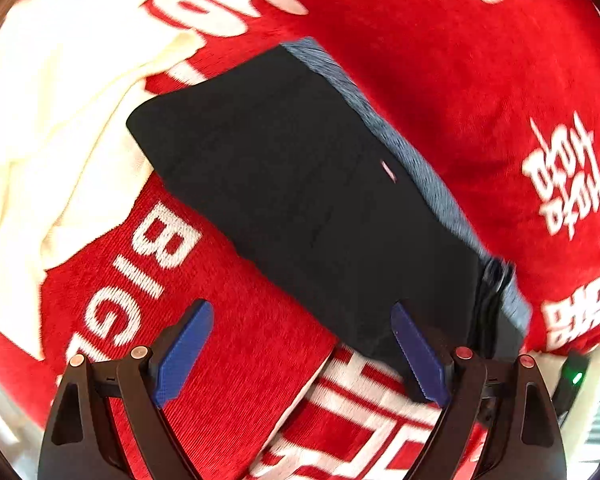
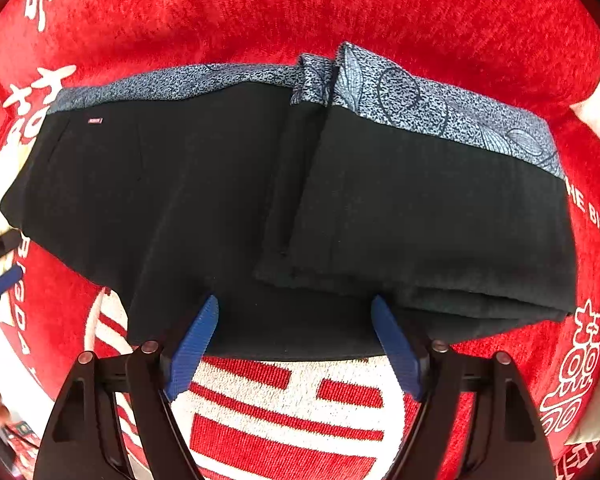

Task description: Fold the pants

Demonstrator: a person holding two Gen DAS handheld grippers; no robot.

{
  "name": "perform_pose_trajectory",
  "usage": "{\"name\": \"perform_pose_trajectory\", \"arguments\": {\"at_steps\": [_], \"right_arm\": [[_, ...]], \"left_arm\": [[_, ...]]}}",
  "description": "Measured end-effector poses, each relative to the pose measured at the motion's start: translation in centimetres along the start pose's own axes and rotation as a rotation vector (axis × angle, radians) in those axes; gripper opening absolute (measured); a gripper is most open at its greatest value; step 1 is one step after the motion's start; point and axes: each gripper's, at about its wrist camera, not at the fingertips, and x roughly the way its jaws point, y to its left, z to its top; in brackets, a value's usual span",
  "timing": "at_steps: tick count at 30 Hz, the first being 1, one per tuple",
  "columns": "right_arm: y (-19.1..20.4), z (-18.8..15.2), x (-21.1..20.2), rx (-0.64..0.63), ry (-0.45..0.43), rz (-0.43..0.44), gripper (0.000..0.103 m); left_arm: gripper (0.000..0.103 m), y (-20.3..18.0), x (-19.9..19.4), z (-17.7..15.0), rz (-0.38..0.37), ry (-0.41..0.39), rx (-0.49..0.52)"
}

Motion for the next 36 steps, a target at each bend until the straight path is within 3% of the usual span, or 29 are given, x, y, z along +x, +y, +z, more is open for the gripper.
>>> {"name": "perform_pose_trajectory", "arguments": {"at_steps": [5, 19, 24, 26, 29, 31, 33, 35, 36], "right_arm": [[0.0, 0.1, 0.2, -0.005, 0.003, 0.001, 0.083], [0.5, 0.7, 0.8, -0.008, 0.005, -0.006, 0.086], [0.4, 0.6, 1.0, -0.005, 0.004, -0.001, 0.086], [0.4, 0.5, 0.9, -0.005, -0.002, 0.001, 0.086], [0.5, 0.4, 0.9, -0.007, -0.006, 0.001, 0.086], [0.6, 0.4, 0.7, -0.010, -0.006, 0.002, 0.086], [0.6, 0.5, 0.5, -0.015, -0.003, 0.004, 0.086], [0.8, 0.8, -0.2, -0.030, 0.003, -0.002, 0.086], [1.1, 1.2, -1.2, -0.045, -0.012, -0.006, 0.086]], "left_arm": [[0.091, 1.9, 0.7, 1.6, -0.102, -0.016, -0.094], [0.092, 2.9, 2.0, 3.9, -0.276, -0.111, -0.196], [0.092, 2.2, 0.8, 4.7, -0.485, -0.167, -0.175], [0.092, 1.7, 1.3, 5.1, -0.464, -0.161, -0.148], [0.092, 1.9, 3.6, 5.4, -0.366, -0.087, -0.162], [0.092, 1.6, 3.6, 5.4, -0.331, -0.098, -0.150], [0.091, 0.3, 3.7, 5.6, -0.245, -0.085, -0.120], [0.074, -0.8, 3.5, 5.5, -0.155, -0.095, -0.089], [0.053, -1.4, 3.5, 5.5, -0.074, -0.096, -0.057]]}}
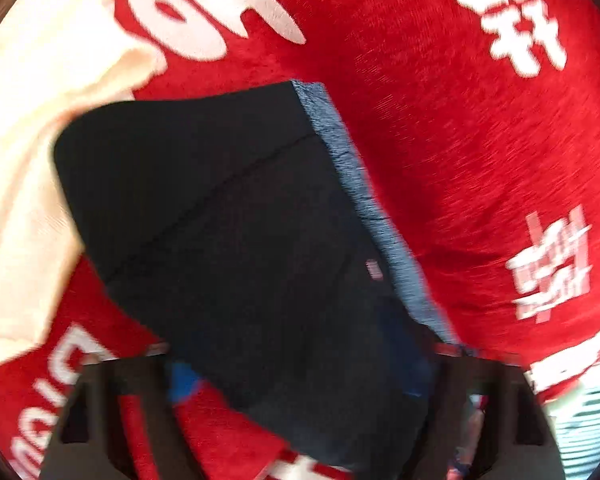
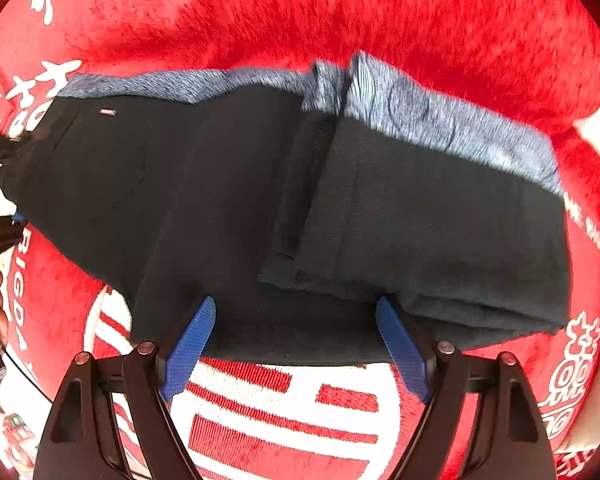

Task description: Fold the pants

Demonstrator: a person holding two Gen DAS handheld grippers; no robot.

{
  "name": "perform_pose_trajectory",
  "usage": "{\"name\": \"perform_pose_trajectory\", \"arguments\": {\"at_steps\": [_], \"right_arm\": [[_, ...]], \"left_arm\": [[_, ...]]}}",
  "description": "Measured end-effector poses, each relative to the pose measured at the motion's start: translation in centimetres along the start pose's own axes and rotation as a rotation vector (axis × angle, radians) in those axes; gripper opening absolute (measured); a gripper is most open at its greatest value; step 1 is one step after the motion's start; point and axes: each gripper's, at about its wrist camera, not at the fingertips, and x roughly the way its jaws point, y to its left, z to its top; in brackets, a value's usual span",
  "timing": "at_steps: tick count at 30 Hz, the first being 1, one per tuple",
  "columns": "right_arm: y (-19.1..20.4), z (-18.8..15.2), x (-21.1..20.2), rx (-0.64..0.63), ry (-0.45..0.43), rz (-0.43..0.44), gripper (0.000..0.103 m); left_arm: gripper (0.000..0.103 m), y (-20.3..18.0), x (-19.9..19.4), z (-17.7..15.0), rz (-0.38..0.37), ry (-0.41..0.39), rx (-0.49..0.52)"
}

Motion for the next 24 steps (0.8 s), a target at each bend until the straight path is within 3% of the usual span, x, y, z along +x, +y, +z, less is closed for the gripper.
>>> {"name": "perform_pose_trajectory", "arguments": {"at_steps": [1, 4, 9, 14, 17, 24], "right_arm": [[0.2, 0.3, -0.8, -0.007, -0.016, 0.006, 0.086], [0.8, 2.0, -3.9, -0.011, -0.059, 0.075, 0.086], [3.0, 7.5, -7.1, -0.032, -0.077, 0.211, 0.086], [9.0, 15.0, -7.4, -0.118, 0.068, 0.386, 0.090], [13.1, 17.7, -6.6, -0.156, 0.171, 0.439, 0.092], [22.0, 20.4, -4.4, -0.322, 0.311, 0.369, 0.093]], "left_arm": [[0.034, -0.2, 0.0, 0.0, 0.058, 0.000, 0.024], [0.027, -0.2, -0.7, -0.2, 0.097, -0.009, 0.066], [0.026, -5.7, -1.9, -3.0, 0.265, -0.113, 0.379], [0.026, -8.4, -2.7, -5.8, 0.356, -0.173, 0.580], [0.026, -9.5, -2.8, -7.1, 0.387, -0.193, 0.676], [0.026, -11.0, -3.0, -7.6, 0.410, -0.216, 0.722]]}}
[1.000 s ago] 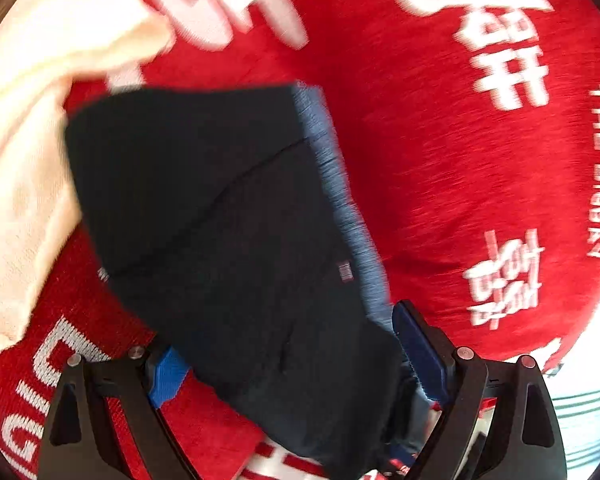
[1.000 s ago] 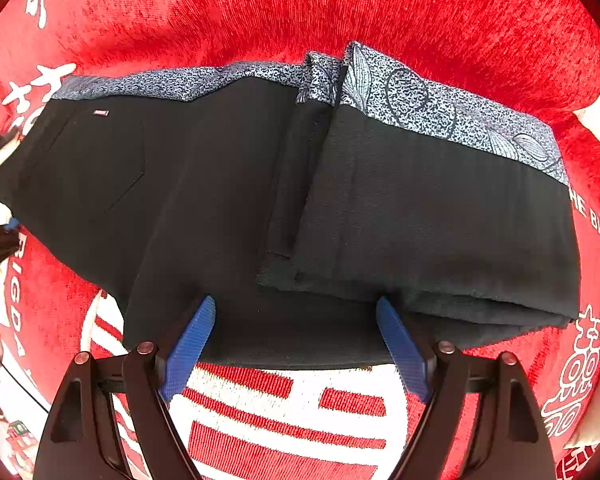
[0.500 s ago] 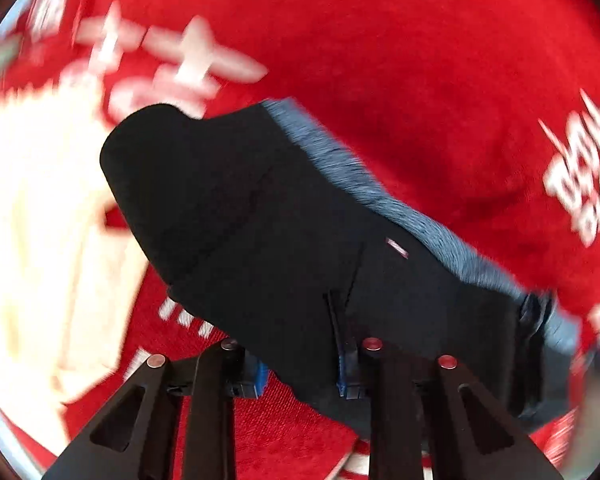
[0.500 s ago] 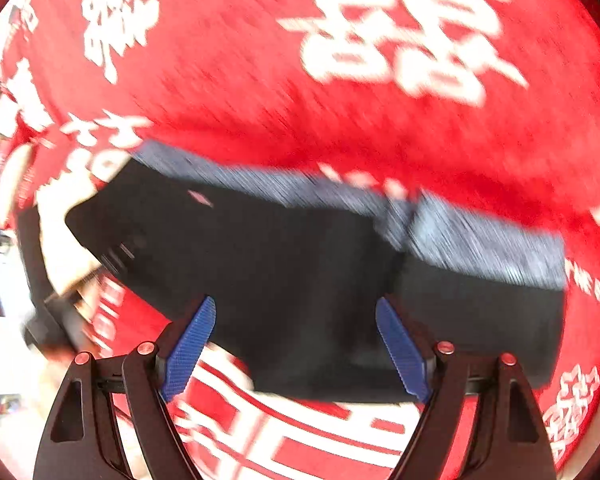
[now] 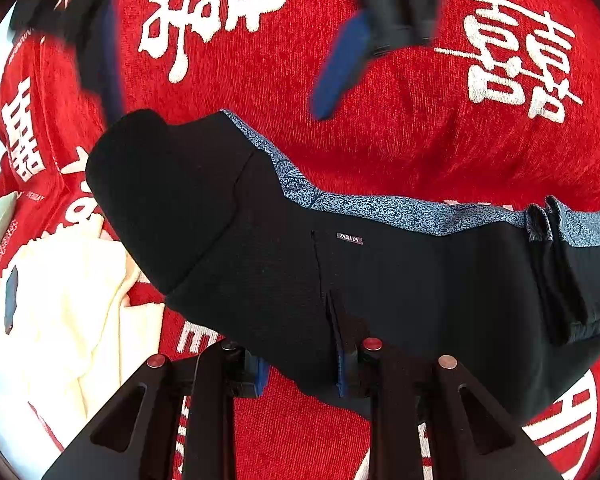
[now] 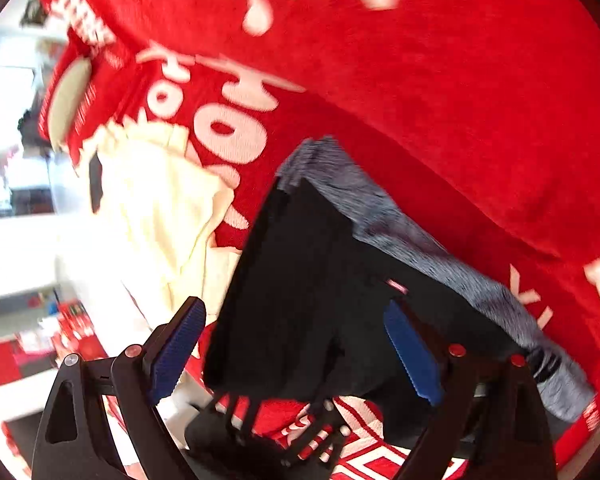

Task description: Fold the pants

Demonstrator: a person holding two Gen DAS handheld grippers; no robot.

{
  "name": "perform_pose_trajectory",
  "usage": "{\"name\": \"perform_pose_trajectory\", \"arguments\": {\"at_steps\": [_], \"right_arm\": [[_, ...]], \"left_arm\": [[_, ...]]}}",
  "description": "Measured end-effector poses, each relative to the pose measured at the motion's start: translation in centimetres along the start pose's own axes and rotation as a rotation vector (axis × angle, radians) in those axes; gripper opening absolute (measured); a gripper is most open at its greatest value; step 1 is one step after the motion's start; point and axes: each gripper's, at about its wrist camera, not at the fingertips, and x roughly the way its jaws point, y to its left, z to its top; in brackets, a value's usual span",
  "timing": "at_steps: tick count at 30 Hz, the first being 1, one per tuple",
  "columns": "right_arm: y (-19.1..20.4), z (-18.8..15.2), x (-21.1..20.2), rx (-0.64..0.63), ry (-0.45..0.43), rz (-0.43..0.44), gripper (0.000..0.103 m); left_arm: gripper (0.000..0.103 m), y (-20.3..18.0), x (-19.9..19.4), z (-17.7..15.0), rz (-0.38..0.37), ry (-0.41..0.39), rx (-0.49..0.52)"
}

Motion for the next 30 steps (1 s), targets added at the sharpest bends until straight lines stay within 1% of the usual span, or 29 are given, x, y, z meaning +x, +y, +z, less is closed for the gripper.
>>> {"name": "perform_pose_trajectory", "arguments": {"at_steps": [2, 6, 9, 10, 11, 12, 13, 14, 16, 17, 21, 23, 26, 30], "right_arm": [[1.2, 1.1, 1.6, -0.024, 0.060, -0.041, 0.093], [2.7, 3.1, 4.3, -0.070, 0.140, -0.125, 0.093], [3.1, 3.7, 6.1, -0.099, 0.188, -0.183, 0.093], [3.1, 3.7, 6.7, -0.113, 0.209, -0.208, 0.091], [3.0, 3.6, 7.0, -0.124, 0.218, -0.229, 0.069], [2.8, 3.4, 7.0, -0.131, 0.207, -0.245, 0.032], [2.5, 3.2, 6.8, -0.127, 0.192, -0.236, 0.023], [2.1, 3.1, 6.3, -0.111, 0.172, -0.221, 0.018], [1.1, 2.5, 4.8, -0.089, 0.109, -0.188, 0.017], [0.4, 2.0, 3.9, -0.079, 0.075, -0.157, 0.017], [-2.0, 0.2, 0.6, -0.030, -0.025, -0.048, 0.016], [-2.9, -0.7, -0.9, -0.018, -0.069, -0.009, 0.016], [-4.7, -3.0, -4.0, 0.009, -0.150, 0.060, 0.016], [-7.4, -7.0, -9.0, 0.033, -0.273, 0.157, 0.016]], "left_arm": [[0.026, -0.1, -0.1, 0.1, 0.002, 0.002, -0.005], [0.026, -0.3, -0.1, -0.1, 0.011, -0.007, 0.005], [0.026, -0.2, -0.4, -0.2, 0.012, -0.008, 0.000], [0.026, -0.2, -0.5, -0.2, 0.012, -0.009, 0.001], [0.026, -0.2, -0.5, -0.2, 0.010, -0.009, 0.001], [0.026, -0.2, -0.6, -0.2, 0.007, -0.005, -0.002], [0.026, -0.2, -0.7, -0.2, 0.002, -0.001, -0.004], [0.026, -0.2, -0.8, -0.2, -0.002, -0.005, -0.005], [0.026, -0.5, -1.8, 0.1, -0.006, -0.034, 0.011], [0.026, -0.7, -2.2, 0.4, -0.011, -0.043, 0.016], [0.026, -1.7, -4.2, 1.2, -0.029, -0.083, 0.048], [0.026, -2.4, -5.2, 1.5, -0.039, -0.103, 0.071], [0.026, -3.8, -7.1, 2.1, -0.057, -0.142, 0.119], [0.026, -6.4, -10.2, 2.6, -0.093, -0.193, 0.187]]}}
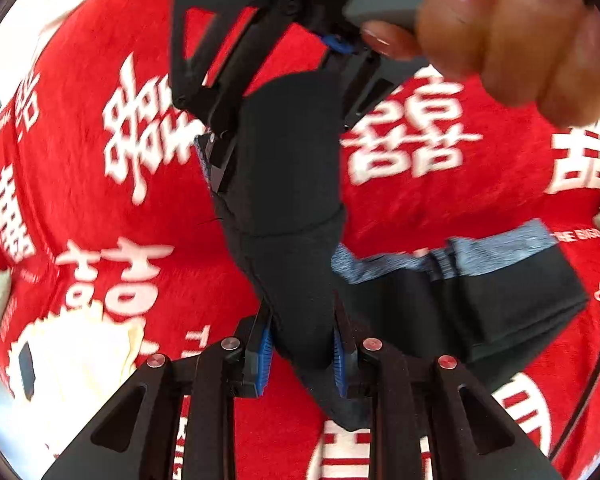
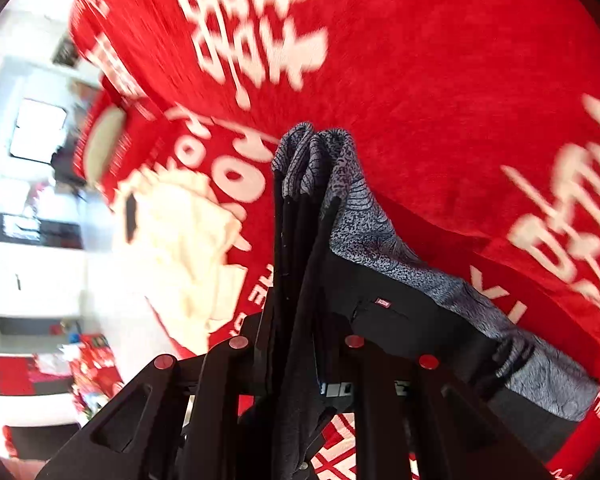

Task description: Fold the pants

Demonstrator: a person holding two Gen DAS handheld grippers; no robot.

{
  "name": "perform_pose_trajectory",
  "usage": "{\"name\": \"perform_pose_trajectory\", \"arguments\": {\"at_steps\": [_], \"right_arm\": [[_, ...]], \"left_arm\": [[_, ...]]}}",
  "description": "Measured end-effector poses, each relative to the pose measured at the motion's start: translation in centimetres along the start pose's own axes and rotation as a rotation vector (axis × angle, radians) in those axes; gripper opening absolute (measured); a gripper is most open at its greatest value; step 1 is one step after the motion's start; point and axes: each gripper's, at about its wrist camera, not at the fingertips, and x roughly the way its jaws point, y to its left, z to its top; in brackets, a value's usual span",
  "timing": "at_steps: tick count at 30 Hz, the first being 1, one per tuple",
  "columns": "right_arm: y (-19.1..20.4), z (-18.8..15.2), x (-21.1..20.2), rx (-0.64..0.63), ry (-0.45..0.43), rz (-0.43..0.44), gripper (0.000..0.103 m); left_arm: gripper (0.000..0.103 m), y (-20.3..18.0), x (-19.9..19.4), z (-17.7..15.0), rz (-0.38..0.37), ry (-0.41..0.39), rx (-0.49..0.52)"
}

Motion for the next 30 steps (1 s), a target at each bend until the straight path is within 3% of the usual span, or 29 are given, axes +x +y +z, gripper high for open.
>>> {"name": "perform_pose_trajectory", "arguments": {"at_steps": [7, 13, 23, 30], "right_arm": [[-5.5, -5.3, -7.8, 0.088, -0.177, 0.103, 0.016], [-13.2, -11.3, -12.3, 0.219, -0.307, 0.175, 0.016], [-26.4, -20.2, -11.1, 0.445, -0.389, 0.144, 0.016], [-33.4, -24.6, -7.0, 0.580, -0.363, 0.122, 0.020]], "left_arm": [[0.026, -6.6, -2.6, 2.2, -0.075, -0.039, 0.133], [0.026, -13.7, -2.5, 2.5, -0.127, -0.030, 0.275], [0.026, -26.1, 1.9, -0.3, -0.190, 0.116, 0.462], [0.026, -29.3, 4.4, -3.2, -0.157, 0.185, 0.518]]}}
